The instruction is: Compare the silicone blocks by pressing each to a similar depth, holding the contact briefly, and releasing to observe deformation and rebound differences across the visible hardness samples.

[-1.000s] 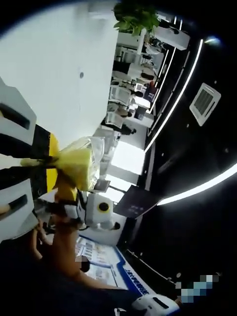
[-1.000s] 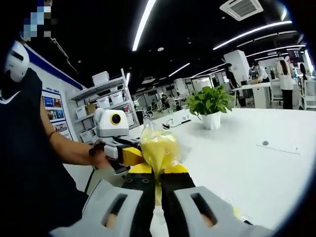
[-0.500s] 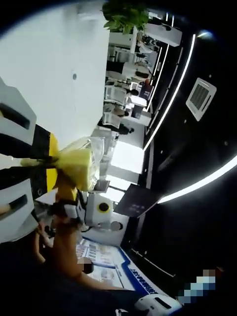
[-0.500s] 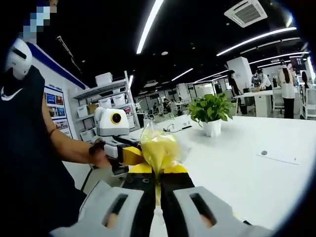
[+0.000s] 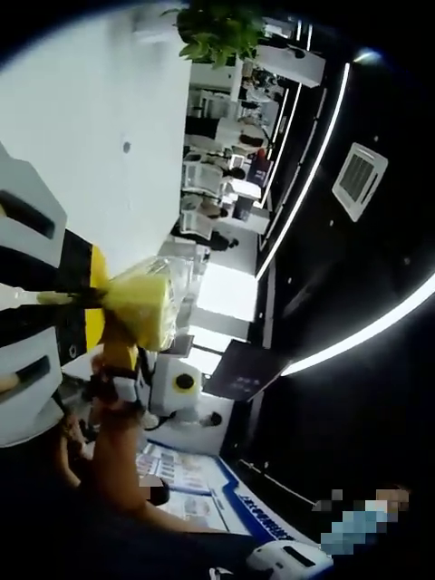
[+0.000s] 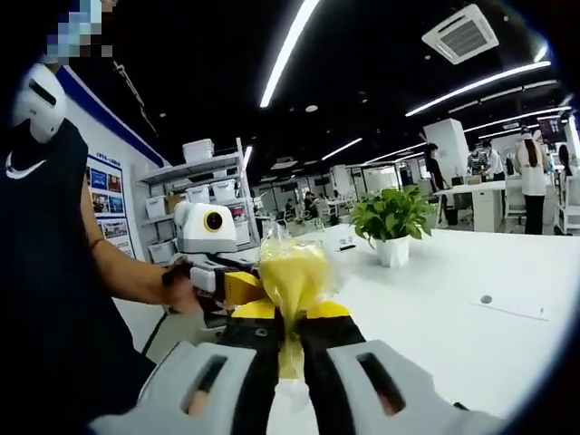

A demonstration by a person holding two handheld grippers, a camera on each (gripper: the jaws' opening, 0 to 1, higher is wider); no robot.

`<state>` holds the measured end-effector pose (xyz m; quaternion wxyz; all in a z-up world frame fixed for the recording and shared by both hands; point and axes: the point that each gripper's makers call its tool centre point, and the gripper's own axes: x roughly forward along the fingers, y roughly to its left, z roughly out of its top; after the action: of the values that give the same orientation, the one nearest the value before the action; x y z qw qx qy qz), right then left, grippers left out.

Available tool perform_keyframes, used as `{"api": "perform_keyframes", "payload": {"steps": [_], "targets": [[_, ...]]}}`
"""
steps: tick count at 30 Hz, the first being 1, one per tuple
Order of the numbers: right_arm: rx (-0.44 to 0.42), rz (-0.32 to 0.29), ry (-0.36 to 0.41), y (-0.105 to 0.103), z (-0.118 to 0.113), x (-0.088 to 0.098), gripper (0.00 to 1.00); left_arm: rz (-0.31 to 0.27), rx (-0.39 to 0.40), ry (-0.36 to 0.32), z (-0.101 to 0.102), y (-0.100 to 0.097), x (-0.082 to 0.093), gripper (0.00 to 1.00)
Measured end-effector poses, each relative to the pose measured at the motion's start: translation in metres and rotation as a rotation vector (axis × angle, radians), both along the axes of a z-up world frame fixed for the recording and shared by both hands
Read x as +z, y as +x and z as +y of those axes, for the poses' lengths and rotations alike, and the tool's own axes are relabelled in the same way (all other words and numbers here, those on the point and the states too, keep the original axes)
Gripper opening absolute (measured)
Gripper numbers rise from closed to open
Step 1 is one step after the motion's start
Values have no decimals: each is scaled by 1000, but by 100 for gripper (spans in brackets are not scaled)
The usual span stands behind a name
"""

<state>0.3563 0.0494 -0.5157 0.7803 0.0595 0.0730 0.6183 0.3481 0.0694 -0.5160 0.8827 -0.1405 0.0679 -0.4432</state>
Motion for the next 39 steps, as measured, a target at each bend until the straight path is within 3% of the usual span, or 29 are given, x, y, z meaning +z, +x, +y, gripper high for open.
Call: {"api": "perform_keyframes", "payload": {"steps": [1, 3, 4, 6, 7, 9, 12, 14, 15, 16, 20, 25, 27, 30, 33, 35, 37, 38, 39], "targets": [[-16, -3, -21, 3, 0, -3, 28, 7, 0, -32, 1, 0, 3, 0], [-92, -7, -86, 16, -2, -14, 68, 8, 5, -50, 5, 2, 4, 0], [-98, 14, -78, 16, -3, -14, 79, 13, 4, -56, 7, 3, 6, 0], [-155, -25, -29, 24, -13, -6, 97, 15, 15, -55, 10, 5, 7, 1], [-191, -66, -47, 27, -24, -6, 97, 21, 22, -54, 13, 7, 7, 1], [-209, -62, -59, 28, -31, -8, 97, 24, 28, -62, 19, 9, 9, 1], [-312, -146, -83, 39, -59, -7, 97, 44, 35, -73, 24, 10, 10, 1], [-357, -99, -43, 43, -75, -7, 97, 49, 38, -69, 26, 11, 9, 1], [-357, -42, -16, 43, -84, -9, 97, 78, 42, -78, 26, 11, 7, 1], [-357, -29, -9, 43, -90, -11, 97, 96, 45, -88, 29, 13, 5, 2], [-419, -60, -25, 43, -124, -18, 97, 171, 52, -97, 33, 17, -7, 2], [-518, -52, -77, 36, -172, -41, 97, 263, 75, -86, 40, 24, -28, 2], [-533, -14, -113, 27, -187, -54, 97, 318, 86, -108, 44, 28, -34, 2], [-579, -54, -137, 17, -208, -64, 97, 347, 91, -115, 49, 31, -40, 2], [-614, 2, -173, 10, -232, -85, 97, 401, 96, -116, 53, 34, -51, 2], [-635, -16, -209, 5, -243, -94, 97, 457, 93, -115, 56, 36, -62, 2], [-649, 6, -211, -1, -250, -100, 97, 475, 98, -112, 59, 38, -70, 2], [-672, 47, -222, -4, -257, -107, 97, 479, 97, -109, 59, 39, -73, 2], [-673, 32, -220, -5, -259, -107, 97, 493, 97, -106, 60, 38, -76, 2]]}}
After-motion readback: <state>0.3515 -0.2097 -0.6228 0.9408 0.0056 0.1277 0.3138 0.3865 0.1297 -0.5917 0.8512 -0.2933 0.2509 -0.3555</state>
